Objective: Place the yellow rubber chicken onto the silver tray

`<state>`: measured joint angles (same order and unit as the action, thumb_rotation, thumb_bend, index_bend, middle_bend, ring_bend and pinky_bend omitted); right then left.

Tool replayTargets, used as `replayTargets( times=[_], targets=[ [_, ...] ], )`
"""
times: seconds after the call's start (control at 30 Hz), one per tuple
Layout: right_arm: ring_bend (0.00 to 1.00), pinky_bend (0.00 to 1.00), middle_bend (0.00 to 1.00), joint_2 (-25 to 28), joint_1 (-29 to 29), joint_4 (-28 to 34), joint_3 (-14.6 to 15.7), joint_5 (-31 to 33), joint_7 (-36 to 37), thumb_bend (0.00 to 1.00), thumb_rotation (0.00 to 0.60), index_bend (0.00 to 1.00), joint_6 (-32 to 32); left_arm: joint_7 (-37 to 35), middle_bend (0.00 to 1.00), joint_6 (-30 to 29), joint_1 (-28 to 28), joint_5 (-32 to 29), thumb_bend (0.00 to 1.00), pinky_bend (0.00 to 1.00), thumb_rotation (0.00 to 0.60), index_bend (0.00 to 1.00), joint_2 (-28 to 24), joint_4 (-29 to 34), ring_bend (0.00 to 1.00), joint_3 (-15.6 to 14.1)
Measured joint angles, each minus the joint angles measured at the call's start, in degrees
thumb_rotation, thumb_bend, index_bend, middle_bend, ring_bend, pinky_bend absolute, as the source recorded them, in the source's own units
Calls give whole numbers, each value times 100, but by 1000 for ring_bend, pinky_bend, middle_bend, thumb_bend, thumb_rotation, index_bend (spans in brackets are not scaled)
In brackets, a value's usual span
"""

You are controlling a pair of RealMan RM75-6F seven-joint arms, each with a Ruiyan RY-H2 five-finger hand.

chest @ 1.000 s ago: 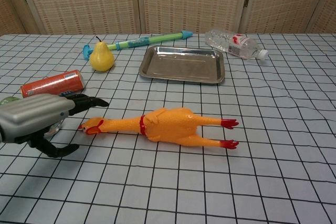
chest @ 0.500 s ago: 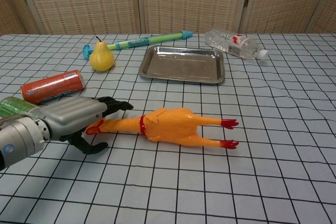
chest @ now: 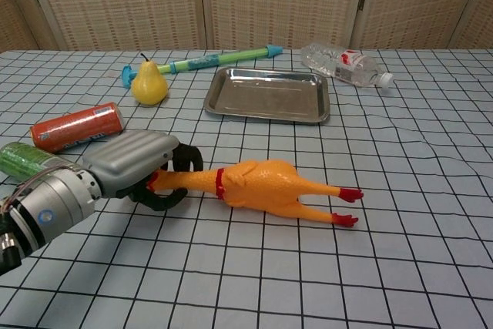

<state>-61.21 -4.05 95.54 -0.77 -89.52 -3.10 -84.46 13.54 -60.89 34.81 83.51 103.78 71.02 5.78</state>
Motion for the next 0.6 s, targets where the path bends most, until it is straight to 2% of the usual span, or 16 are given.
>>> replayTargets(
  times=[0.27,0.4,0.6],
  targets=[
    [0,0,0,7,-77,90,90,-252,185,111,600,0,105,-618,674,-270,-84,83,748,628,600,777,-46,169,507,-4],
    [0,0,0,148,-320,410,144,-499,349,111,600,0,424,-1165,676,-271,-127,20,750,643,600,779,-233,624,514,30],
    [0,0,0,402,-855,1175,68,-597,262,111,600,0,1161,-1380,678,-241,-160,-114,751,651,600,781,-530,1285,514,94]
  ],
)
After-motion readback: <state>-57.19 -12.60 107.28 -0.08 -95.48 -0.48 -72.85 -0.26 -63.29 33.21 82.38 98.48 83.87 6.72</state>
